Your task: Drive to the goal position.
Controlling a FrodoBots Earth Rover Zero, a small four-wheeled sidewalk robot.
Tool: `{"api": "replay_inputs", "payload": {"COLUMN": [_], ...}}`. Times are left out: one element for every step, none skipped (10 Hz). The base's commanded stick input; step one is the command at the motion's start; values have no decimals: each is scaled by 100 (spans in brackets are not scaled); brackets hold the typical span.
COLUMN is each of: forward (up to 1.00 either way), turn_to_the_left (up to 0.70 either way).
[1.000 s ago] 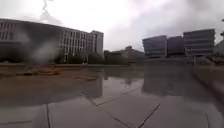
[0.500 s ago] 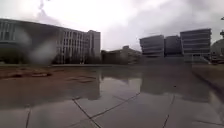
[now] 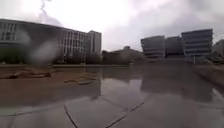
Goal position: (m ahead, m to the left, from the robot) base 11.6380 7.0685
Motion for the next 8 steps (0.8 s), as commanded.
{"api": "replay_inputs", "payload": {"forward": [70, 70, 70, 70, 70, 70, 70, 70], "turn_to_the_left": [0, 0, 0, 0, 0, 0, 0, 0]}}
